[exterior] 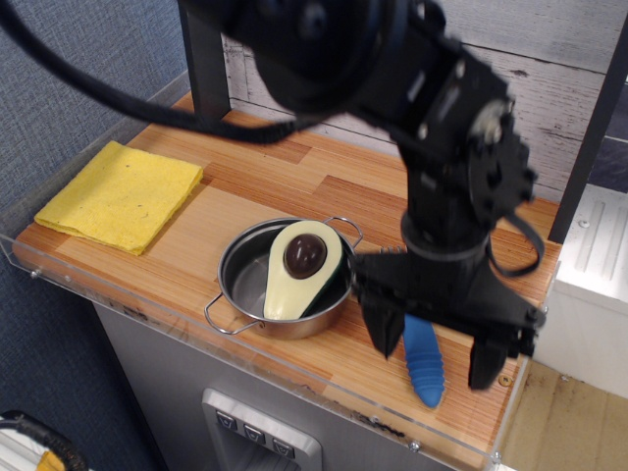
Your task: Place the blue fork on top of the yellow towel
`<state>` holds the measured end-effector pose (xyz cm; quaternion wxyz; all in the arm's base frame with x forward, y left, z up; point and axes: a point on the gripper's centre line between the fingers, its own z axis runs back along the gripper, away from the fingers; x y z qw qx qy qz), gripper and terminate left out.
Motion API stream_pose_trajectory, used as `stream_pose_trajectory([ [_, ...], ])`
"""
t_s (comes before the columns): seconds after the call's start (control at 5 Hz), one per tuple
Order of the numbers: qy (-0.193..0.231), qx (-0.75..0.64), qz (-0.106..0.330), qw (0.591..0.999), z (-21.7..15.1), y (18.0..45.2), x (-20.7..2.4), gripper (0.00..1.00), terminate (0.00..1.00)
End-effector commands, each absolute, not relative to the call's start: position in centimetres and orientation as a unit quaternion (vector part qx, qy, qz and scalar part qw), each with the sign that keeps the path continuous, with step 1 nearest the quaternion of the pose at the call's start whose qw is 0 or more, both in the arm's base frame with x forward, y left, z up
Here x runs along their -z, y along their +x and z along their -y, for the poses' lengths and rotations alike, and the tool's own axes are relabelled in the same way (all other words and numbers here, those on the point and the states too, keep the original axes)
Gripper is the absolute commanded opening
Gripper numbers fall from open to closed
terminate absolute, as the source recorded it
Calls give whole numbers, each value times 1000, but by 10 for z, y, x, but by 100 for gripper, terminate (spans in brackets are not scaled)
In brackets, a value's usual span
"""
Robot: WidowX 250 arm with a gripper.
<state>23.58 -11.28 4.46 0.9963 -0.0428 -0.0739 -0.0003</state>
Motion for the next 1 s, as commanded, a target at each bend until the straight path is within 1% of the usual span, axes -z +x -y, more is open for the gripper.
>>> stream_pose_trajectory([
  [0.0,-44,-24,98,994,99,244,-28,100,0],
  [0.2,-42,-53,118,991,99,249,-19,100,0],
  [0.4,-43,-97,144,984,104,257,-5,100,0],
  [0.6,-41,-117,150,981,109,262,5,0,0],
  [0.8,-44,-97,151,983,112,263,-1,0,0],
])
